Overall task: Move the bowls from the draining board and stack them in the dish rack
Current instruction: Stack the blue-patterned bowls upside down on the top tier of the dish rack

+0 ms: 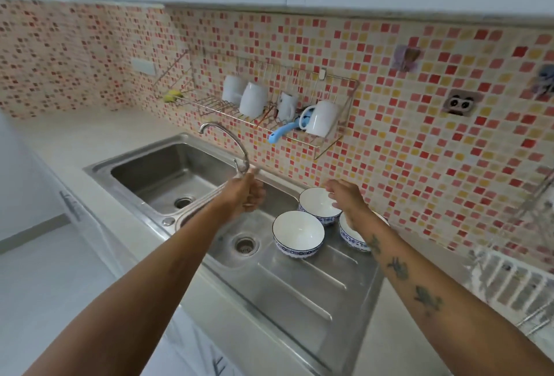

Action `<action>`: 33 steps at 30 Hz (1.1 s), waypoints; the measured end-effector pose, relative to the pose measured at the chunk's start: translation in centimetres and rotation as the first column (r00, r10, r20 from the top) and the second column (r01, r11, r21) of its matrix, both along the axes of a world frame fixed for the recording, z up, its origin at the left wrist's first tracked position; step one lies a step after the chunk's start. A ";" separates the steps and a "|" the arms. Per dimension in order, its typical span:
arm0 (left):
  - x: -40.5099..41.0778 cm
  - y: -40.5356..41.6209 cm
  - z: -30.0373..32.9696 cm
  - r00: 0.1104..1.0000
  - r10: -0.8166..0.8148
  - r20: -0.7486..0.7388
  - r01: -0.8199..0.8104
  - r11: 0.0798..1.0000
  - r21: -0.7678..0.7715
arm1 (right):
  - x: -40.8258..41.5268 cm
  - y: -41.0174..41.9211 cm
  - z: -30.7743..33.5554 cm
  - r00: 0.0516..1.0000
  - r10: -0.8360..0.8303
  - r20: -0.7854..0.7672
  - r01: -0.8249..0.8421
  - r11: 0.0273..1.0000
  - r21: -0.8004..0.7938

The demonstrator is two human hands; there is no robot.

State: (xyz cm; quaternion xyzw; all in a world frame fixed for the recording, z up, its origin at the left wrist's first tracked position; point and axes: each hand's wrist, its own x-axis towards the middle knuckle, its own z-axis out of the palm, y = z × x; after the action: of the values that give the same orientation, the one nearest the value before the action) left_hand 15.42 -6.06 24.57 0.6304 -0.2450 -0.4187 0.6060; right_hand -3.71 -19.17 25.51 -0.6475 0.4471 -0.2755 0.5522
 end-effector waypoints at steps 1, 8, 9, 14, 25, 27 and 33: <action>0.6 -0.4 -1.1 1.000 -0.008 -0.016 0.008 1.000 0.013 | 0.7 -0.6 -1.3 1.000 -0.020 -0.024 0.021 0.999 0.030; 2.1 -3.7 -9.8 0.998 0.062 0.015 -0.064 0.970 0.236 | 2.3 -3.0 -8.7 0.966 0.014 -0.257 0.031 0.985 0.169; 2.0 -4.4 -11.0 0.998 0.070 0.000 -0.068 0.965 0.252 | 2.3 -3.3 -9.7 0.972 0.001 -0.236 0.041 0.984 0.172; 0.7 -7.6 -14.4 0.994 0.065 0.088 -0.086 0.959 0.272 | 3.3 -4.1 -13.8 0.973 -0.076 -0.218 0.101 0.989 0.108; -1.7 -11.0 -19.3 0.975 0.158 0.156 -0.190 0.957 0.218 | 5.7 -4.9 -19.9 0.948 -0.255 -0.192 0.283 0.949 0.136; -1.9 -11.2 -19.8 0.964 0.193 0.180 -0.228 0.953 0.199 | 5.8 -5.0 -20.4 0.939 -0.286 -0.192 0.310 0.945 0.107; -2.2 -11.3 -20.0 0.955 0.238 0.179 -0.268 0.949 0.168 | 5.9 -5.2 -21.1 0.936 -0.300 -0.181 0.315 0.947 0.059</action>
State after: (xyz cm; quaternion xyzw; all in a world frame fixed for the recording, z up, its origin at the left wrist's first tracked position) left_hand 13.19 -17.39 4.57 0.7424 -0.1676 -0.3082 0.5707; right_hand 2.24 -24.40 4.40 -0.5660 0.6000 -0.2825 0.4898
